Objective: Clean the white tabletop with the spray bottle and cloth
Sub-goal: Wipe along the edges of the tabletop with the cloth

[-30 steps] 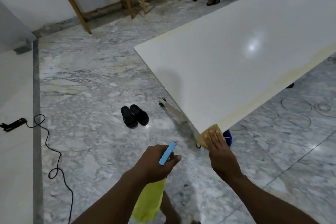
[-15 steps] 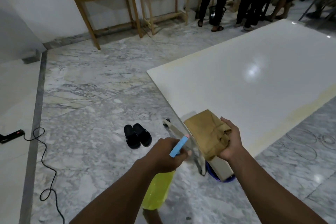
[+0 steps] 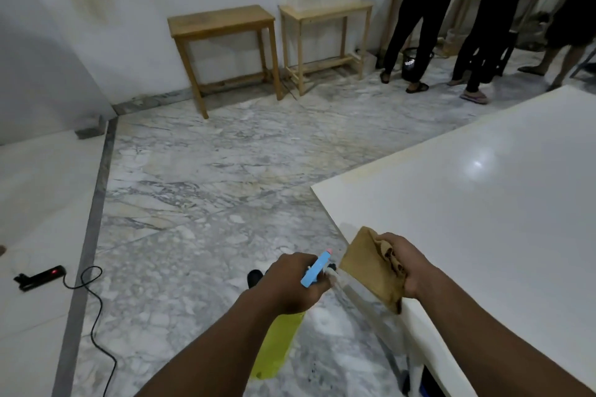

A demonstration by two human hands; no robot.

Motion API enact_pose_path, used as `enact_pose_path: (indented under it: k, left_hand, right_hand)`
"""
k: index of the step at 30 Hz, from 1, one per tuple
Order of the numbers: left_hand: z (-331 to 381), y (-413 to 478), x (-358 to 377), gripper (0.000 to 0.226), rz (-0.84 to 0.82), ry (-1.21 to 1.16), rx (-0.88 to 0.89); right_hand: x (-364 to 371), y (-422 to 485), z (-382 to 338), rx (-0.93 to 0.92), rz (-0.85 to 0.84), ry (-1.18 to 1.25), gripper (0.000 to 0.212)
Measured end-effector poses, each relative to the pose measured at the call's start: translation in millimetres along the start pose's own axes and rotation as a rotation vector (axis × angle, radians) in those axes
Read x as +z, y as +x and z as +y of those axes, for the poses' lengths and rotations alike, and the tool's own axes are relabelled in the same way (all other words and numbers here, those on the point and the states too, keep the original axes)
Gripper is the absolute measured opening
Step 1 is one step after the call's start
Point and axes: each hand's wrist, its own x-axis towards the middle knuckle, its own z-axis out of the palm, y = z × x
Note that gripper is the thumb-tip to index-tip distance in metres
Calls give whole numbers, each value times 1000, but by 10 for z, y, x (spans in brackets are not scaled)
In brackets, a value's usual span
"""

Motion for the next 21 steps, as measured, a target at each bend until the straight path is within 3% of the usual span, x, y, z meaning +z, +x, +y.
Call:
enact_pose_path:
  k: [5,10,12,15,18,21]
  left_hand:
    - [-332,389,-364,41,82,-54,-14]
    - [-703,844,-624,38,106,-78,-82]
    - [-867,1039,-738,39,127,-86,-118]
    - [-1079,1248,-876,35,126,-132,-179]
    - [-1238,1398,-950,30,142,-188,-221]
    - [-1365,1472,-943,29,144,-225,-246]
  right_hand:
    - [359,772,-662,-138,145,-340,21]
    - [847,1728,-1361,-421,236,-648,30]
    - [994,2144,-1495,-500,269,-790,20]
    - [1077,2732,-1324,-555,306,-990,41]
    - [1168,3200,-832,-632,362,-1405,53]
    - [1431,3165,-506,-661,276,-1537,59]
